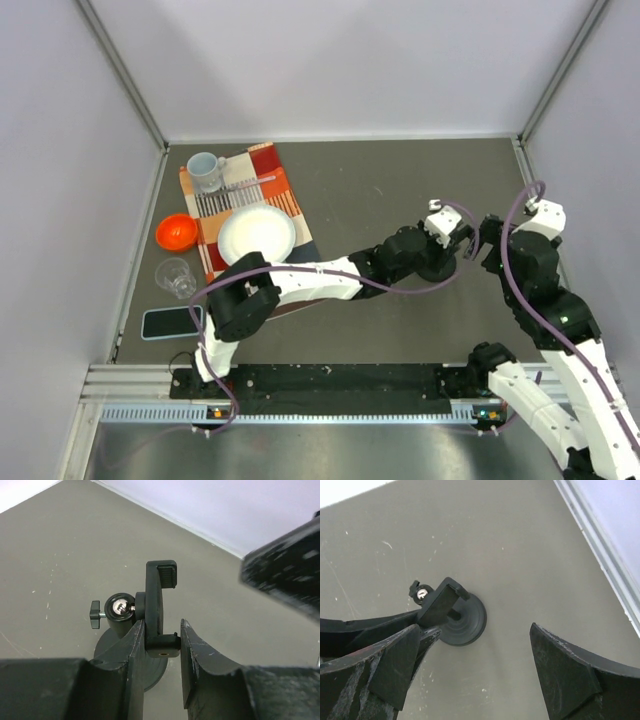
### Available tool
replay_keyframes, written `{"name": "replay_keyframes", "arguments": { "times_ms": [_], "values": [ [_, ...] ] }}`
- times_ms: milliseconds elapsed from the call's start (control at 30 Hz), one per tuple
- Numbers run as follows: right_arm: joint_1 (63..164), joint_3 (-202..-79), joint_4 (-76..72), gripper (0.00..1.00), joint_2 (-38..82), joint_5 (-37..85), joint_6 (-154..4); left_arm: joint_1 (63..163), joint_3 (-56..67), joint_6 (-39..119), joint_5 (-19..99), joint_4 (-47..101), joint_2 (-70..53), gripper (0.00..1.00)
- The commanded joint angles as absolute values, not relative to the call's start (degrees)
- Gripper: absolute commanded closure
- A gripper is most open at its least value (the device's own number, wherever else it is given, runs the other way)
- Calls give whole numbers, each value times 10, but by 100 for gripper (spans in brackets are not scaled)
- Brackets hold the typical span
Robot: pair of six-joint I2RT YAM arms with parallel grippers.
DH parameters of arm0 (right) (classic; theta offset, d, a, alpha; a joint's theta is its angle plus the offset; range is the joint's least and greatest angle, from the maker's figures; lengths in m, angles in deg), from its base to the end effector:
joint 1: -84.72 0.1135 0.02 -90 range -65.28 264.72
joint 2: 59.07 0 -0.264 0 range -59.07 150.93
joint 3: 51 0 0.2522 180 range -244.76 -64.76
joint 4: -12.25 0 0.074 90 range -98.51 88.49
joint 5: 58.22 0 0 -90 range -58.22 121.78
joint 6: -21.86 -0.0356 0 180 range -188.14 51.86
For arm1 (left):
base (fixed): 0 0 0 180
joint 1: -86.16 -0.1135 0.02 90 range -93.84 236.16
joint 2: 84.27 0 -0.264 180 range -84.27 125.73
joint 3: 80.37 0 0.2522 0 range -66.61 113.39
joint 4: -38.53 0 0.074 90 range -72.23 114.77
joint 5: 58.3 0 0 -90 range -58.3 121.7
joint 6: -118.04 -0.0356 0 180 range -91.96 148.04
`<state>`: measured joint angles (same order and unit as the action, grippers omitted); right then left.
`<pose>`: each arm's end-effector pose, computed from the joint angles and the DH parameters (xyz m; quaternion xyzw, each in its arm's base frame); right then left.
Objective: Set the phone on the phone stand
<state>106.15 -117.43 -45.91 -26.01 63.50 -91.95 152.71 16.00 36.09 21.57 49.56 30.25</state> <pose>0.1037 0.0206 0.3525 0.1641 0.8071 -0.0132 0.5670 0.1957 -0.4355 0.2616 0.3139 0.6801 -0.3469 0.5645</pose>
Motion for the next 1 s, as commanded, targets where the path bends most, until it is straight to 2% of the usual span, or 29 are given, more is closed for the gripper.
{"name": "replay_keyframes", "arguments": {
  "times_ms": [0, 167, 267, 400, 633, 800, 967],
  "values": [
    [1001, -1153, -423, 9, -237, 526, -897, 1509, 151, 295, 237, 445, 240, 100],
    [911, -1119, -362, 11, -248, 333, -874, 1473, 150, 261, 391, 366, 208, 100],
    [891, -1113, -340, 12, -251, 281, -880, 1439, 160, 236, 442, 309, 198, 100],
    [891, -1104, -324, 12, -246, 257, -887, 1354, 198, 232, 608, 250, 212, 100],
    [891, -1074, -297, 13, -230, 212, -889, 1268, 330, 148, 762, 100, 289, 100],
    [890, -1060, -280, 14, -224, 169, -880, 1240, 463, 87, 833, -11, 366, 100],
    [891, -1045, -268, 14, -222, 127, -882, 1233, 477, 67, 853, -48, 383, 100]
  ]
}}
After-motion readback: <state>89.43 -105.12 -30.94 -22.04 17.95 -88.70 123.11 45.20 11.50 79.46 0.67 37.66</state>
